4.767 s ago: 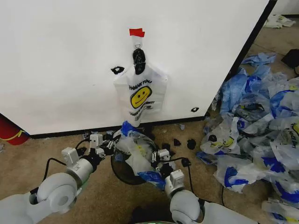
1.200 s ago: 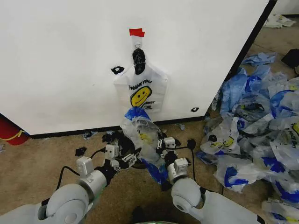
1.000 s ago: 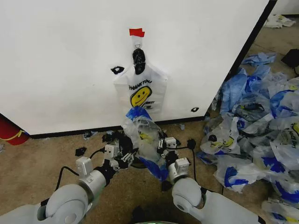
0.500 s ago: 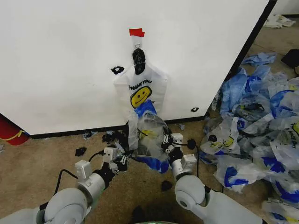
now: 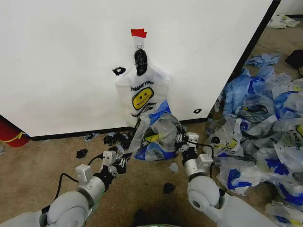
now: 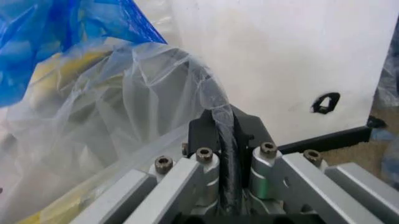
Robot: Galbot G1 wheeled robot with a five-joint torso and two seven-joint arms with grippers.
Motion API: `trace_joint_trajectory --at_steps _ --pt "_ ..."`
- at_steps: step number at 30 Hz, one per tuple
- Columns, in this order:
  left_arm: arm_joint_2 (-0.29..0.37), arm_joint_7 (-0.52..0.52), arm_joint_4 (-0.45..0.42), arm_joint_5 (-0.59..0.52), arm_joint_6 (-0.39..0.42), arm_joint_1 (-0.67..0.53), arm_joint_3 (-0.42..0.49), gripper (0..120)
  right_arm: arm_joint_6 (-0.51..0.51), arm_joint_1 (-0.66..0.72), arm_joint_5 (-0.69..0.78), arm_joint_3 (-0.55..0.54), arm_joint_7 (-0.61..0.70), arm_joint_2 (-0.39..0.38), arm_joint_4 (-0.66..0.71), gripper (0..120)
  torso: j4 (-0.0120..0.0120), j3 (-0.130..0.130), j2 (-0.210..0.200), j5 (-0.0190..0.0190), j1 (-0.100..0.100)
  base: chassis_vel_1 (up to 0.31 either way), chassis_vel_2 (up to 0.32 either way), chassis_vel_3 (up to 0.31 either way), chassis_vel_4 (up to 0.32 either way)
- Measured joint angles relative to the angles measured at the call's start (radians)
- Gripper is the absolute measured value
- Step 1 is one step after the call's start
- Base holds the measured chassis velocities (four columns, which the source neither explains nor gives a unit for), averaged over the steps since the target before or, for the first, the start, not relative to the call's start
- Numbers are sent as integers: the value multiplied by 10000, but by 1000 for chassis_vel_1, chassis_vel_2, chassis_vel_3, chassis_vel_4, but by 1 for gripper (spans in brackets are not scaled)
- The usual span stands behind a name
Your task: Pick up the garbage bag from the wall and place it over the trash bin.
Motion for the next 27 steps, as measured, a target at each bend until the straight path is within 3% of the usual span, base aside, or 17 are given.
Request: trace_joint_trajectory --at_steps 27 --pt "-322 69 511 353 -108 116 93 0 -11 -5 201 406 34 -63 77 1 0 0 0 0 0 0 0 0 0"
